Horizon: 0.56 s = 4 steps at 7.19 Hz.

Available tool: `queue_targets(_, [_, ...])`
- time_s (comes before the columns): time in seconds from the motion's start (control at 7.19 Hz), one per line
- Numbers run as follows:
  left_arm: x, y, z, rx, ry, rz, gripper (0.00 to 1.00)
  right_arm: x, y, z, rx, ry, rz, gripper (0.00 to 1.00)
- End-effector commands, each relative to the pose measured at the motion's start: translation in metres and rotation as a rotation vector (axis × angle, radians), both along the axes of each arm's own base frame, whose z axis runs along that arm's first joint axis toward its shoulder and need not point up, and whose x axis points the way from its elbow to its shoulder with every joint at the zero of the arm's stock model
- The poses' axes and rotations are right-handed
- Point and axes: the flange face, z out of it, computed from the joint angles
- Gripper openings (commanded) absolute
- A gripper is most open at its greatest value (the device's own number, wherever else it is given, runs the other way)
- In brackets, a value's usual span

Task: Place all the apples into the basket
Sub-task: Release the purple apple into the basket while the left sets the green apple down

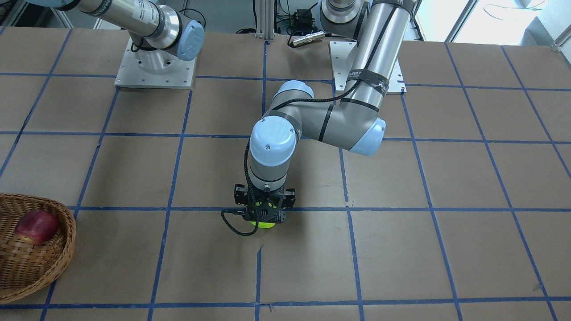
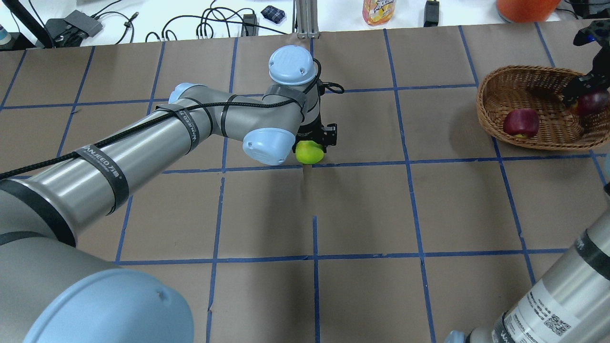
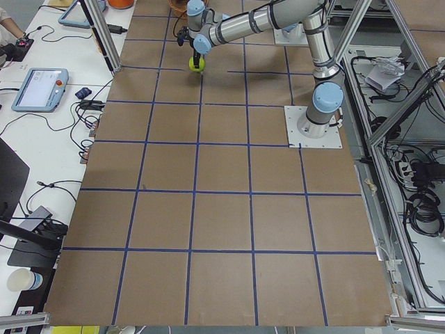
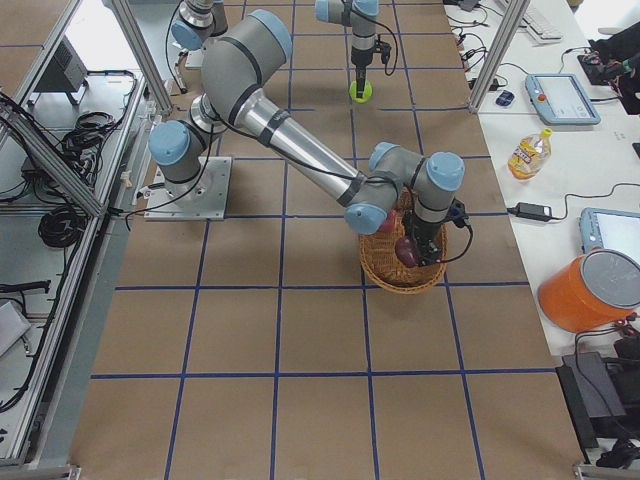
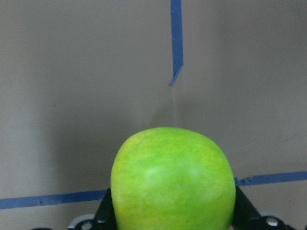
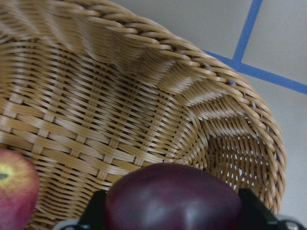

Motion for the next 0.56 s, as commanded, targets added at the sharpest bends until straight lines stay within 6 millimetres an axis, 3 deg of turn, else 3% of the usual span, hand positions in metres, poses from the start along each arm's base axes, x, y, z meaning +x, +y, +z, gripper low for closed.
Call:
queue_targets(0.0, [-0.005,-0.001,0.014,-0.026,0.010,-0.005,1.00,0.005,-0.001,0.006,0.011,-0.004,-0.019,1.00])
queue_targets(0.14, [0.002,-0.005,0.040,-0.064,0.024,-0.006,1.00,0.010,0.004,0.026,0.025,0.015,-0.023,1.00])
queue_targets(0.42, [0.048,-0.023,0.116,-0.077,0.031,0.024,1.00,0.077,0.010,0.089,0.050,0.004,-0.064,1.00])
